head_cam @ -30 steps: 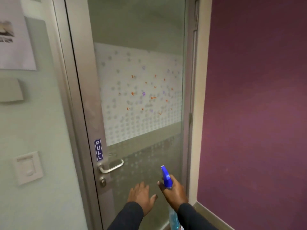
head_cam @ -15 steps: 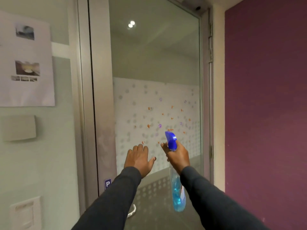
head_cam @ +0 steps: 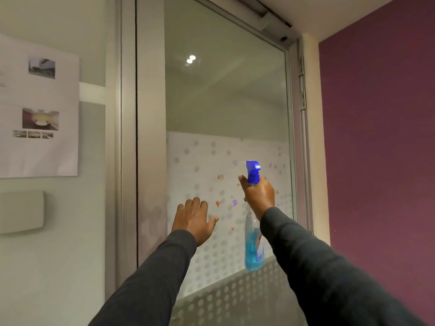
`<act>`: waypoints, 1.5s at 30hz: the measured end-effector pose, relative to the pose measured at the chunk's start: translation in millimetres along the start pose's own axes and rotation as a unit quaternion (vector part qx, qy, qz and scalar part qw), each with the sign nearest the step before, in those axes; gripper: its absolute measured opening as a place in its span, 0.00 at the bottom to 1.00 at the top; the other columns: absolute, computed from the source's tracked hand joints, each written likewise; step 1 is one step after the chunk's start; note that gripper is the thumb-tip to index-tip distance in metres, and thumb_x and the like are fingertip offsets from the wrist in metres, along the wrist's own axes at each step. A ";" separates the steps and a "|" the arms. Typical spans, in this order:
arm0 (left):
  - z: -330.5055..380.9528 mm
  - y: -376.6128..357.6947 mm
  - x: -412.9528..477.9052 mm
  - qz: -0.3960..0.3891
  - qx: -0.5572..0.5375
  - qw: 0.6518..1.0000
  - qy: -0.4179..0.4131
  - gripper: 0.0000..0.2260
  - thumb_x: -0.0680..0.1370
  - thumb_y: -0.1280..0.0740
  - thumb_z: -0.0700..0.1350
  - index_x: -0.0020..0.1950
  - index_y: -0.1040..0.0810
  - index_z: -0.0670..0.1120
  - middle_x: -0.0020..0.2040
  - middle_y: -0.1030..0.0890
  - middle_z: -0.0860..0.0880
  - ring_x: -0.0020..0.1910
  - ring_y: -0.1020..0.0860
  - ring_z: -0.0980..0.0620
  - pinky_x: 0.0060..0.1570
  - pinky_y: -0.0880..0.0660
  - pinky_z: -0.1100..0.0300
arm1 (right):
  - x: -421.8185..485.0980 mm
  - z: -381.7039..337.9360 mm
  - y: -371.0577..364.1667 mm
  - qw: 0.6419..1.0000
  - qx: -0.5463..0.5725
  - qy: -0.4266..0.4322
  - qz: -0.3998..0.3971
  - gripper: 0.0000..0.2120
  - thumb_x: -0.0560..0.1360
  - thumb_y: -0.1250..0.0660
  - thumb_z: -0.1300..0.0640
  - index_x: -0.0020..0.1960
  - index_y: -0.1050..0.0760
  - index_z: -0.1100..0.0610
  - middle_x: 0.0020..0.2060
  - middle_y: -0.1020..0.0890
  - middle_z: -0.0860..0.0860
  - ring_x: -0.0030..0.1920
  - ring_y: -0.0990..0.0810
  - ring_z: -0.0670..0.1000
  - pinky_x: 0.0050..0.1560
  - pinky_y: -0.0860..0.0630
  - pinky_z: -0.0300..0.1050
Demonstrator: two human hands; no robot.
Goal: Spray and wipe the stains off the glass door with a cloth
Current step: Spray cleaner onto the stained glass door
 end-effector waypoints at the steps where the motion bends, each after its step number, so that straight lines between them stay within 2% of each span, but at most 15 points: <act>1: 1.6 -2.2 0.3 0.000 0.002 1.000 0.001 0.23 0.82 0.47 0.61 0.67 0.30 0.46 0.64 0.27 0.46 0.62 0.28 0.46 0.61 0.32 0.51 | 5.3 4.4 5.8 1.000 -0.009 -0.005 0.014 0.16 0.78 0.31 0.44 0.42 0.27 0.56 0.35 0.22 0.54 0.37 0.21 0.55 0.44 0.18 0.55; 4: 11.0 -8.4 0.5 -0.004 0.008 1.000 0.008 0.24 0.82 0.48 0.61 0.69 0.30 0.46 0.64 0.27 0.47 0.62 0.28 0.46 0.62 0.32 0.52 | 19.0 20.5 31.8 0.997 -0.026 -0.022 0.065 0.19 0.77 0.32 0.40 0.39 0.27 0.55 0.34 0.21 0.54 0.36 0.22 0.54 0.42 0.20 0.54; 6: 19.9 -11.7 1.1 -0.008 0.011 1.000 0.011 0.25 0.82 0.48 0.61 0.70 0.31 0.46 0.65 0.27 0.46 0.63 0.29 0.46 0.62 0.32 0.52 | 27.7 31.5 53.5 0.994 -0.021 -0.038 0.098 0.19 0.76 0.33 0.39 0.42 0.27 0.55 0.34 0.22 0.52 0.36 0.23 0.53 0.42 0.22 0.51; 10: 39.2 -16.0 3.3 -0.014 0.014 1.000 0.017 0.25 0.82 0.48 0.62 0.70 0.31 0.46 0.64 0.27 0.46 0.63 0.29 0.46 0.61 0.32 0.52 | 44.2 54.3 92.4 0.992 -0.034 -0.067 0.105 0.19 0.77 0.33 0.41 0.38 0.27 0.55 0.33 0.23 0.53 0.34 0.24 0.54 0.40 0.24 0.49; 13: 54.6 -20.5 2.6 -0.021 0.024 0.999 0.019 0.25 0.82 0.48 0.62 0.68 0.30 0.46 0.64 0.27 0.46 0.62 0.28 0.45 0.60 0.32 0.51 | 46.8 69.5 114.2 0.991 -0.044 -0.081 0.096 0.17 0.78 0.33 0.42 0.41 0.26 0.56 0.34 0.22 0.53 0.35 0.24 0.53 0.37 0.27 0.45; 16: 67.6 -22.8 2.5 -0.025 0.027 0.999 0.021 0.24 0.82 0.48 0.61 0.69 0.30 0.47 0.65 0.27 0.46 0.63 0.28 0.45 0.61 0.32 0.51 | 41.4 75.6 113.5 0.998 0.019 -0.062 -0.008 0.15 0.77 0.29 0.45 0.41 0.26 0.56 0.33 0.23 0.54 0.34 0.23 0.54 0.38 0.25 0.46; 19: 79.6 -23.9 1.4 -0.030 0.028 0.999 0.024 0.24 0.82 0.48 0.62 0.68 0.30 0.46 0.65 0.27 0.46 0.63 0.29 0.45 0.61 0.32 0.51 | 24.0 79.3 100.3 0.989 0.004 -0.058 -0.135 0.15 0.76 0.27 0.47 0.40 0.25 0.58 0.30 0.23 0.54 0.30 0.23 0.51 0.37 0.25 0.45; 23: 93.7 -26.3 -4.5 -0.037 0.039 0.998 0.026 0.24 0.82 0.48 0.62 0.67 0.30 0.47 0.64 0.26 0.46 0.62 0.28 0.45 0.60 0.32 0.51 | -2.3 88.4 85.7 0.974 0.014 -0.062 -0.215 0.14 0.77 0.28 0.48 0.41 0.26 0.57 0.32 0.24 0.52 0.32 0.24 0.51 0.38 0.23 0.45; 25: 97.4 -26.9 -8.2 -0.037 0.043 0.998 0.027 0.24 0.82 0.49 0.62 0.67 0.29 0.47 0.64 0.26 0.46 0.62 0.28 0.45 0.60 0.32 0.51 | -6.9 98.5 85.4 0.980 0.010 -0.064 -0.191 0.14 0.77 0.28 0.48 0.39 0.27 0.55 0.32 0.24 0.49 0.32 0.24 0.51 0.38 0.23 0.46; 27: 101.3 -27.7 -12.9 -0.042 0.045 0.998 0.030 0.24 0.82 0.49 0.62 0.67 0.30 0.47 0.63 0.26 0.46 0.62 0.28 0.46 0.60 0.32 0.51 | -7.4 114.0 94.4 0.988 -0.032 -0.076 -0.133 0.17 0.77 0.30 0.47 0.37 0.29 0.55 0.31 0.25 0.51 0.33 0.24 0.52 0.38 0.23 0.47; 29: 104.6 -29.4 -17.8 -0.048 0.050 0.997 0.032 0.24 0.82 0.49 0.62 0.68 0.30 0.46 0.64 0.27 0.46 0.62 0.28 0.45 0.60 0.32 0.51 | -7.6 133.1 108.2 0.990 -0.066 -0.103 -0.073 0.18 0.78 0.31 0.45 0.38 0.27 0.57 0.31 0.24 0.54 0.34 0.23 0.53 0.39 0.23 0.50; 33: 113.0 -33.6 -27.1 -0.058 0.056 0.996 0.036 0.24 0.82 0.48 0.62 0.68 0.30 0.46 0.64 0.27 0.46 0.63 0.28 0.45 0.60 0.32 0.51 | -10.3 162.5 140.1 0.985 -0.034 -0.167 0.000 0.19 0.77 0.30 0.44 0.41 0.24 0.60 0.33 0.22 0.55 0.36 0.21 0.56 0.41 0.21 0.52; 36: 121.9 -37.3 -33.6 -0.067 0.053 0.996 0.038 0.25 0.82 0.48 0.62 0.68 0.30 0.46 0.65 0.27 0.46 0.63 0.28 0.45 0.61 0.32 0.51 | -17.7 168.9 144.4 0.984 -0.003 -0.164 -0.073 0.18 0.77 0.30 0.45 0.37 0.28 0.57 0.30 0.25 0.53 0.34 0.22 0.55 0.41 0.24 0.50; 41: 137.5 -40.7 -44.2 -0.078 0.048 0.995 0.041 0.24 0.82 0.48 0.62 0.68 0.30 0.47 0.65 0.27 0.46 0.63 0.28 0.45 0.61 0.32 0.51 | -39.2 161.6 136.1 0.975 0.031 -0.106 -0.191 0.15 0.77 0.29 0.46 0.42 0.26 0.56 0.33 0.25 0.52 0.34 0.23 0.50 0.40 0.23 0.47; 45: 144.4 -41.5 -53.6 -0.088 0.054 0.994 0.045 0.24 0.82 0.48 0.62 0.68 0.30 0.47 0.64 0.27 0.46 0.63 0.29 0.45 0.61 0.32 0.51 | -50.7 168.4 134.1 0.972 -0.010 -0.109 -0.208 0.17 0.77 0.30 0.46 0.38 0.30 0.55 0.30 0.27 0.51 0.31 0.24 0.50 0.38 0.25 0.45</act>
Point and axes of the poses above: each hand's wrist, its own x-axis towards the middle knuckle, its own y-axis out of the back of the hand, z = x × y, the point moved 5 cm from there along x, towards the middle knuckle
